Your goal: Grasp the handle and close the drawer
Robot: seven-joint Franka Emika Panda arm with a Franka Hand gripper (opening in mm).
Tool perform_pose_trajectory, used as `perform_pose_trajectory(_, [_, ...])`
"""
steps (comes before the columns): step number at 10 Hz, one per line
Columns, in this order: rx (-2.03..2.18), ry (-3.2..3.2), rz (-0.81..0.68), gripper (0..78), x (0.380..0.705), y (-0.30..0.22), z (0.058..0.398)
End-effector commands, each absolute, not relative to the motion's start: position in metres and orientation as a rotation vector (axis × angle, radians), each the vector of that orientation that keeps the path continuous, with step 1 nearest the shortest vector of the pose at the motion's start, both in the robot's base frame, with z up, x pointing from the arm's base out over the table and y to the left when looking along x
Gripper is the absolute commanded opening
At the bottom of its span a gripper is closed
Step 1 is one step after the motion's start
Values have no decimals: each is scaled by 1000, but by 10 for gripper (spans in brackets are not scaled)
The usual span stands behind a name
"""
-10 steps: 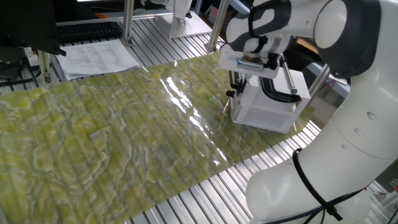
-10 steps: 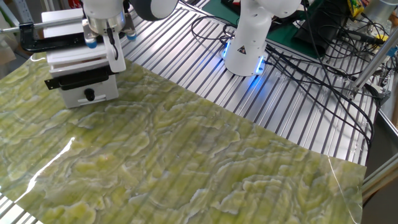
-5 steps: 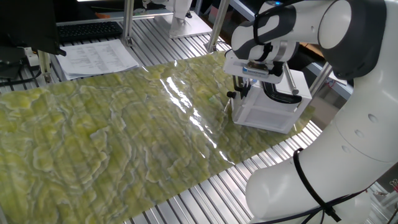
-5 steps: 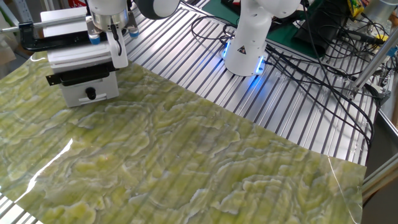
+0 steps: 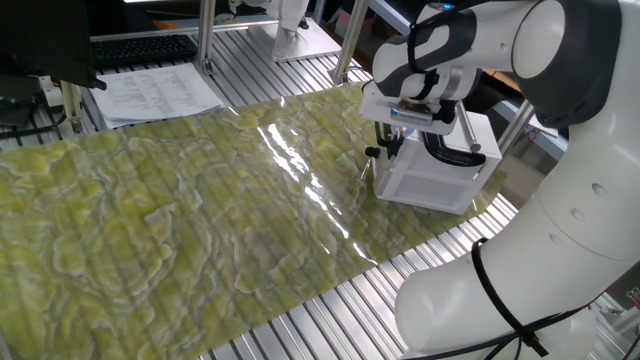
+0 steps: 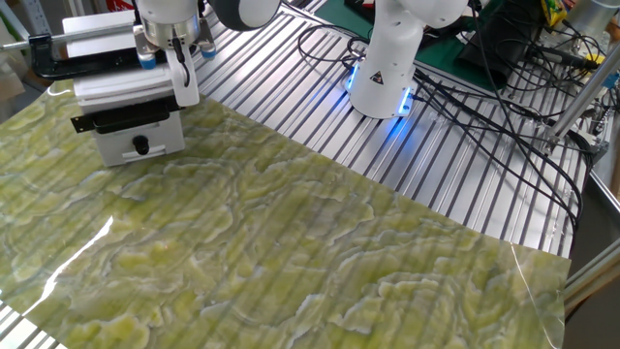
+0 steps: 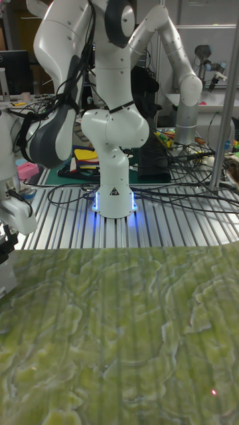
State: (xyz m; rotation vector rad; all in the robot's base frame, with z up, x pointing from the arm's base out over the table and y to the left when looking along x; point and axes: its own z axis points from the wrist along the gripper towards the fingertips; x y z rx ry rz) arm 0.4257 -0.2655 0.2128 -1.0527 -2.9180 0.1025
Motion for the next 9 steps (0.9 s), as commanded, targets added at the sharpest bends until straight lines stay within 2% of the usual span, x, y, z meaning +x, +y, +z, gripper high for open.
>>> perform_pose_trajectory(1, [-1060, -2895, 107, 16, 417, -270, 205])
perform_pose_trajectory(9, [-1042, -2896, 93, 16, 417, -270, 206])
